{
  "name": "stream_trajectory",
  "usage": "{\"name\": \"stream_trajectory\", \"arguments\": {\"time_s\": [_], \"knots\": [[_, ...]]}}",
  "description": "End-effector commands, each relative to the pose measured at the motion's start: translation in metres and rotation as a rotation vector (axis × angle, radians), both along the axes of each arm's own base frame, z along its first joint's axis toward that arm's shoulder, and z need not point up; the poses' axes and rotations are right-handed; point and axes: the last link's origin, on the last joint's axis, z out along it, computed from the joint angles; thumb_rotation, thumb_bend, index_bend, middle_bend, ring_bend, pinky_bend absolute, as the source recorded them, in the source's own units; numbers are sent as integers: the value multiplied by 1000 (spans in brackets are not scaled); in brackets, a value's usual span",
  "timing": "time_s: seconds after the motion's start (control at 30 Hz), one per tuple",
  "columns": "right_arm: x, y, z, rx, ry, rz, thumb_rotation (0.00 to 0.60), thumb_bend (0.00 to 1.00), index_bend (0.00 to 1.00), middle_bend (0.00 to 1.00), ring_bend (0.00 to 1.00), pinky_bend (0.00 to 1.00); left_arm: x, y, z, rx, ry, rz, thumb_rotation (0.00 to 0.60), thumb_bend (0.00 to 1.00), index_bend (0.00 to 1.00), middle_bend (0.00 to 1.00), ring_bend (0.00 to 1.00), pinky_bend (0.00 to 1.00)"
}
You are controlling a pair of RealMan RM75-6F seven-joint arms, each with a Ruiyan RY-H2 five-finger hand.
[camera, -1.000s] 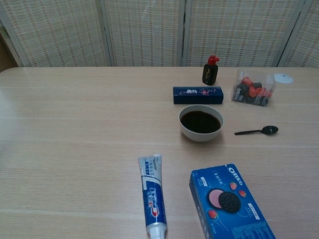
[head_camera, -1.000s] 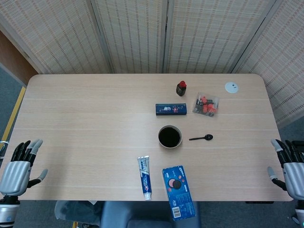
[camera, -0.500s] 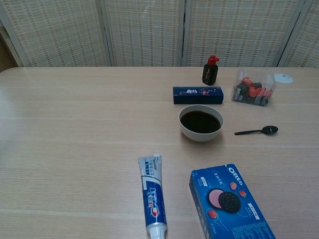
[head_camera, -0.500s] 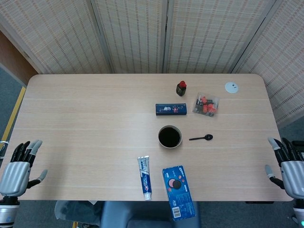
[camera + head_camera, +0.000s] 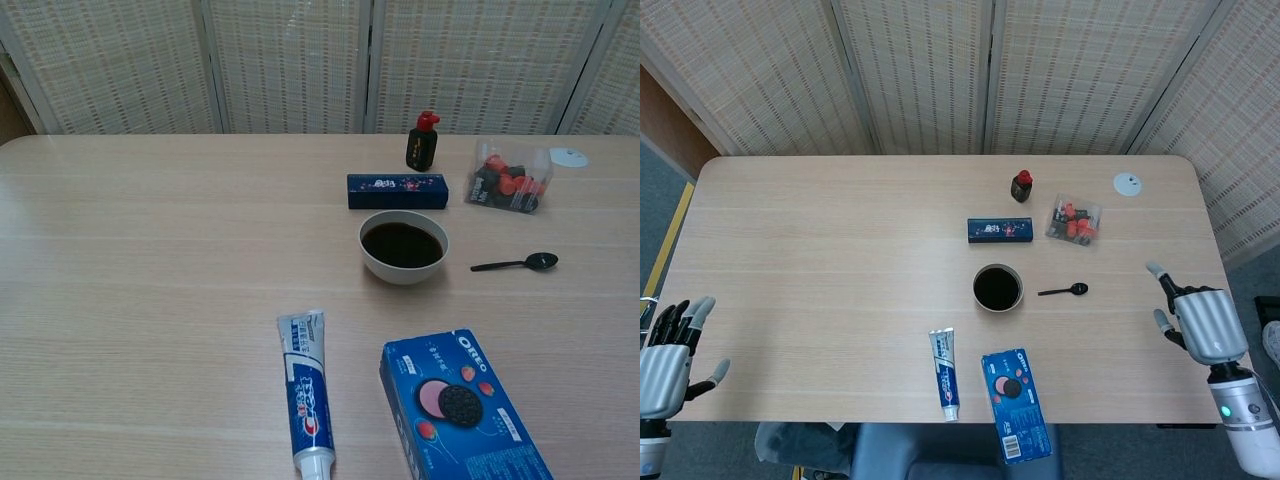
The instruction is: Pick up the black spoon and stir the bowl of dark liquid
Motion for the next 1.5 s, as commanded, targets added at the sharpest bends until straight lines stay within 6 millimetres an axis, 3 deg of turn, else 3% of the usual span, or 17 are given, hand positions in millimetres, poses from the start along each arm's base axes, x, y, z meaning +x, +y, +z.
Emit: {"name": "stream_trajectory", "arguments": {"time_s": [0.03,0.13,0.47,0.87,1.5], "knots": [[14,-26,-14,39,31,30,600,290,352,897,933,938,-1,-2,1,1,1,1,600,260,0,0,0,0],[21,-45,-28,82,65,44,600,287,396,996,1000,1000,-3,-4,1,4,-3,5,600,260,0,0,0,0],[31,-87,-89,220,221,58,600,285,479,1000,1000,1000,-8,-9,3,15,-6,21,600,260,0,0,0,0],[40,-107,-140,309,352,82,600,285,479,1000,1000,1000,-13,-13,4,16,-12,41,600,260,0,0,0,0],[45,-129,-193,380,404,31,600,301,484,1000,1000,1000,-18,-15,8,20,-5,53,600,260,0,0,0,0]]}}
